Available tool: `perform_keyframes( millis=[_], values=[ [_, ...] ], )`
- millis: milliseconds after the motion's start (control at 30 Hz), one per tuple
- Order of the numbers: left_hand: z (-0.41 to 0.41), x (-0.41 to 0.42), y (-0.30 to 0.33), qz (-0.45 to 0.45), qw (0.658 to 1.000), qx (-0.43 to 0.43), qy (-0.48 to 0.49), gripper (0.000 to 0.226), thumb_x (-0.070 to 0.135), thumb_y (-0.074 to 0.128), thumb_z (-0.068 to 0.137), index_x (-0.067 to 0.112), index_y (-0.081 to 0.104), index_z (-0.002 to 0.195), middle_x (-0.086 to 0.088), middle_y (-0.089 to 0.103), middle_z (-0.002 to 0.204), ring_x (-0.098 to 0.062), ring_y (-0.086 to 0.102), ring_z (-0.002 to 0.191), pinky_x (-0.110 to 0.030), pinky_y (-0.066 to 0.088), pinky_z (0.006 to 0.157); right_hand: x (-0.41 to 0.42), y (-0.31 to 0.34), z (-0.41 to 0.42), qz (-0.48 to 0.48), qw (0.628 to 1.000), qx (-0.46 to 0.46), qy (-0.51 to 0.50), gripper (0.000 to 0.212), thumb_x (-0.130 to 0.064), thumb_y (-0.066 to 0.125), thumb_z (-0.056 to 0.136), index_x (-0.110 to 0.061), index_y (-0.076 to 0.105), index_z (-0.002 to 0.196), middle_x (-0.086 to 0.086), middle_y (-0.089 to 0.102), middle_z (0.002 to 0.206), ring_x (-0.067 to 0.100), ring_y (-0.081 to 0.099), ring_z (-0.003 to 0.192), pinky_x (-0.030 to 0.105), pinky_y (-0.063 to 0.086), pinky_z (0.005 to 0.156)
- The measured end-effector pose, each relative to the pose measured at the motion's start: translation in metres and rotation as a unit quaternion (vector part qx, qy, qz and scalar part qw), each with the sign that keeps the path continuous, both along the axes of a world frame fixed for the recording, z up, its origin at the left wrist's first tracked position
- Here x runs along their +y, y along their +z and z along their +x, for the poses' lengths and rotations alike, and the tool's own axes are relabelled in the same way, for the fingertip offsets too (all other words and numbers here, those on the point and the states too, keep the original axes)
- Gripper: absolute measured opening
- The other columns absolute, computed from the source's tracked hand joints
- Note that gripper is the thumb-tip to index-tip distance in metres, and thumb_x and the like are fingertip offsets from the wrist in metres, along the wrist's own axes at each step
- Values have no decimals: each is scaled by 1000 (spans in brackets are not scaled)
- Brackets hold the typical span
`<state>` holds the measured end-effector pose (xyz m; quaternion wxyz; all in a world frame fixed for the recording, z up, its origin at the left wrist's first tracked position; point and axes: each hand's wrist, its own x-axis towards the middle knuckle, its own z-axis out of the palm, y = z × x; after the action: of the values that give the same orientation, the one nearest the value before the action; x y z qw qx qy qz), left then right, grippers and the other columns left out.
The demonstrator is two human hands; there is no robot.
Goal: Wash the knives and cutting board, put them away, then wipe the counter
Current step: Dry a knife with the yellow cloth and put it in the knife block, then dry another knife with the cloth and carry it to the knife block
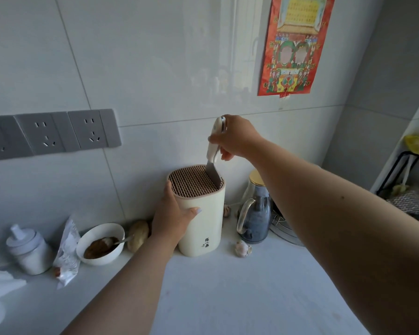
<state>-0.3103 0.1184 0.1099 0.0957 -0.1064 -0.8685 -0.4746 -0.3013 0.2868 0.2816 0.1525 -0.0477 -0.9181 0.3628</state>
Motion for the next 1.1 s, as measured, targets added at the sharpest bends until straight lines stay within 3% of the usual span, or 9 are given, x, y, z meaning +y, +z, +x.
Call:
perform_keyframes(
  millis=[133,333,533,633,733,800,900,1000,1100],
  values=[
    [0,1,0,5,1000,-3,-3,107,29,83,68,18,16,151,-1,41,147,-20,45,131,-33,37,104,0,-21,-13,-11,998,-55,18,14,-14,65,83,-9,53,89,9,64,65,31,69,60,39,61,63],
    [-9,-5,-4,7,1000,-7,-25,105,29,81,71,20,14,151,0,41,148,-20,44,131,-38,37,108,-1,-51,-20,-38,999,-29,-4,17,-19,65,84,-9,56,94,8,64,75,25,66,54,35,58,57],
    [-6,-5,-8,8,1000,-8,-10,104,31,81,71,21,15,151,1,41,148,-19,43,133,-38,38,107,0,-55,-18,-3,999,-38,5,30,-31,66,85,-12,53,103,10,68,92,29,70,78,43,57,76],
    [11,6,0,-37,997,18,65,101,31,82,67,13,25,147,-9,47,139,-28,45,126,-37,38,102,4,-60,-9,6,999,-45,0,53,-41,68,83,-13,46,123,9,67,101,26,67,89,40,54,80],
    [46,31,16,-57,980,121,148,82,25,79,68,7,40,138,-18,48,127,-36,45,114,-40,38,96,12,-61,14,8,999,-28,-14,55,-42,67,83,-17,45,126,0,66,86,17,64,74,30,48,65],
    [70,52,25,-23,982,167,88,63,17,74,72,8,47,128,-15,47,122,-33,53,103,-33,44,87,21,-60,36,-1,1000,-10,-20,48,-42,67,84,-18,49,122,-2,64,81,15,61,68,28,47,62],
    [98,87,34,-19,990,136,-35,45,16,69,80,12,51,121,-8,49,115,-24,57,91,-25,46,76,41,-56,75,-13,999,16,-34,41,-43,64,85,-20,53,117,1,67,89,17,65,80,33,51,71],
    [122,126,37,-51,985,131,-102,36,20,65,81,13,55,115,-3,53,107,-17,54,89,-20,38,73,72,-55,121,-37,995,51,-74,33,-41,63,86,-21,56,111,-1,67,85,14,62,74,27,42,61],
    [154,169,38,-45,981,100,-163,32,16,65,79,11,58,110,0,53,97,-21,57,89,-24,39,75,111,-56,174,-50,986,75,-140,21,-39,63,86,-24,59,100,-4,66,77,12,61,66,25,41,57]
  ],
)
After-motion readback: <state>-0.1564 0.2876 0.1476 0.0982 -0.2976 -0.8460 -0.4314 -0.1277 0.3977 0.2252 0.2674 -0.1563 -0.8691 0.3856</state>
